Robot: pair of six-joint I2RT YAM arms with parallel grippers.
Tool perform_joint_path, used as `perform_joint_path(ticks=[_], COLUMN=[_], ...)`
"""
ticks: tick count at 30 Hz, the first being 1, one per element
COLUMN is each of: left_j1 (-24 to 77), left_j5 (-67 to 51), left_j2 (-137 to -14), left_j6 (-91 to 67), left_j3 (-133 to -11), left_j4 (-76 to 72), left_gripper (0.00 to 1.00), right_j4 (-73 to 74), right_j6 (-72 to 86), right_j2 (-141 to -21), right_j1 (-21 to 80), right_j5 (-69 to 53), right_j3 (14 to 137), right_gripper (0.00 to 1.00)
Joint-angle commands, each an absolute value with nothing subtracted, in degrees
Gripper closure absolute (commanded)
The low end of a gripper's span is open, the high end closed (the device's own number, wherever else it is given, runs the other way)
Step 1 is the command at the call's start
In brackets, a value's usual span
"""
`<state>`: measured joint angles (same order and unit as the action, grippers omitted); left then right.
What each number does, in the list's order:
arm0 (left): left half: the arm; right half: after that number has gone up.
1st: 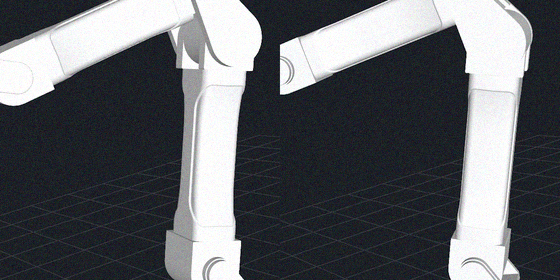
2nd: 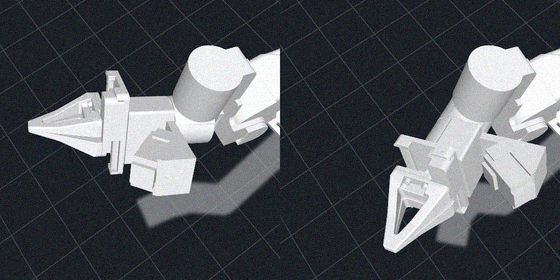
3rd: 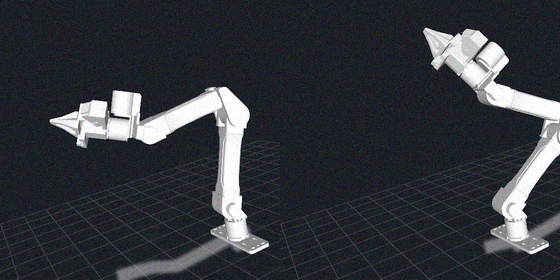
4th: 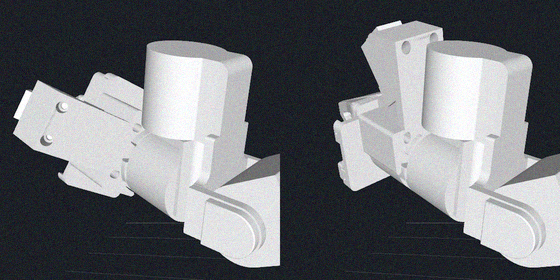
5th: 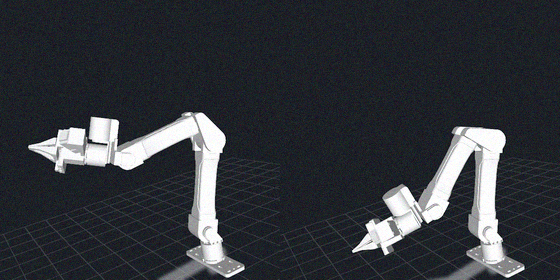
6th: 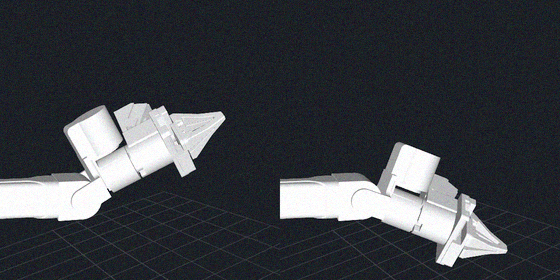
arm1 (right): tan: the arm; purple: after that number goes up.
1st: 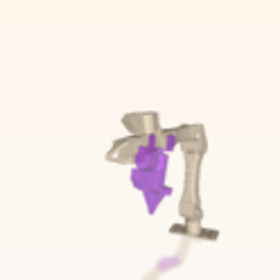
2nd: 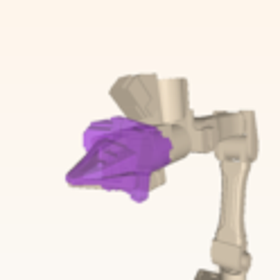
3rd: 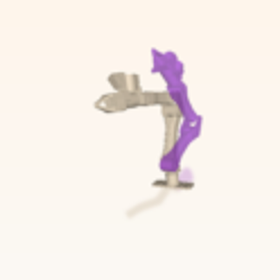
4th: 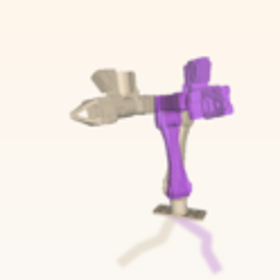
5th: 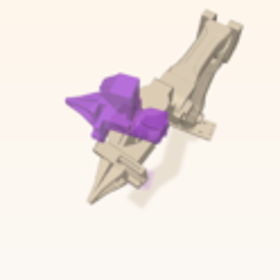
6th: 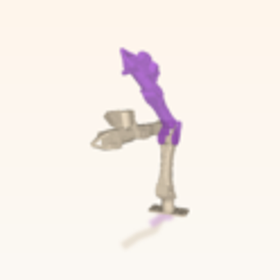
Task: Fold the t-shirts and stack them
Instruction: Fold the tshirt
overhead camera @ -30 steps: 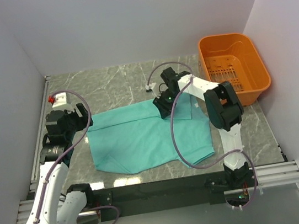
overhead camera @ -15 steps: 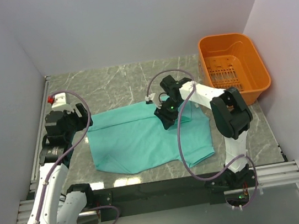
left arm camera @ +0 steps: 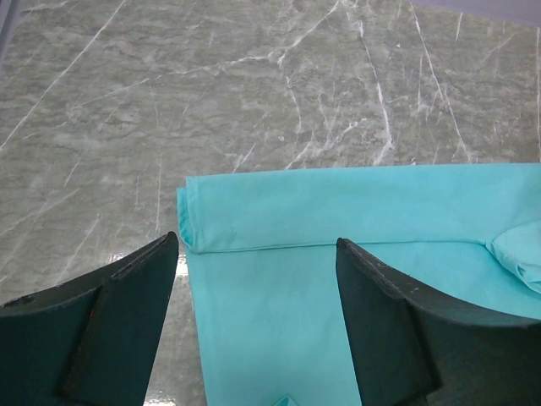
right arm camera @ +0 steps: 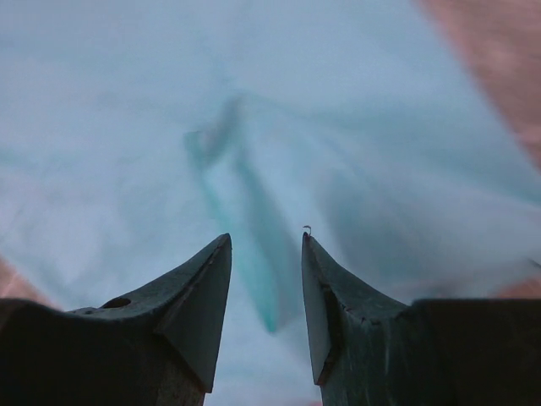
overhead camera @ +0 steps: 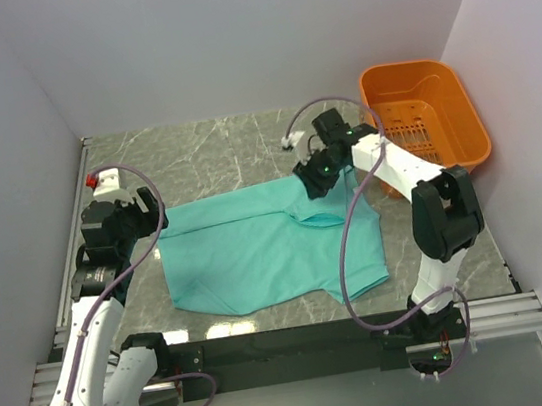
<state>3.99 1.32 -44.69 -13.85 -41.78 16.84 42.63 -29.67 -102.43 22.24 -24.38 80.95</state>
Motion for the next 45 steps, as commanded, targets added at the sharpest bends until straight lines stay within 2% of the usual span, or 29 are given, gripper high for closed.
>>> perform_joint_path(ticks=[1,5,8,25,34,45], left_j1=[4.0,4.0,4.0,0.6,-1.4,-1.8], left_j5=[0.4,0.4,0.4,-5.4,-7.0,-7.9], left_j2=[-43.8,-44.3,-46.4,-79.3,-86.8,-90.3], left_j6=[-14.2,-14.5,-15.8,-33.7,-35.4,-36.3], left_j3=[-41.9,-41.8,-41.5,-50.0,-51.9,-51.9], left_j4=[13.9,13.5,12.1,2.7,0.4,-1.0], left_gripper=[0.20,0.20,0.19,0.28,0.29,0.31], right_j4=[32.5,28.1,25.8,28.5,29.4,29.6], right_j6=[-19.0,-10.7,-7.3,-2.2,-0.4,-0.1], right_j2=[-103.1,-107.7,-110.1,-118.4,-119.0,-118.5], right_j1=[18.8,17.7,16.1,13.3,13.2,13.1], right_j5=[-8.1,4.9,9.0,7.7,7.6,6.9], right_j3=[84.0,84.5,85.1,92.5,92.1,90.0], right_gripper=[0.54,0.54,0.54,0.57,0.58,0.59])
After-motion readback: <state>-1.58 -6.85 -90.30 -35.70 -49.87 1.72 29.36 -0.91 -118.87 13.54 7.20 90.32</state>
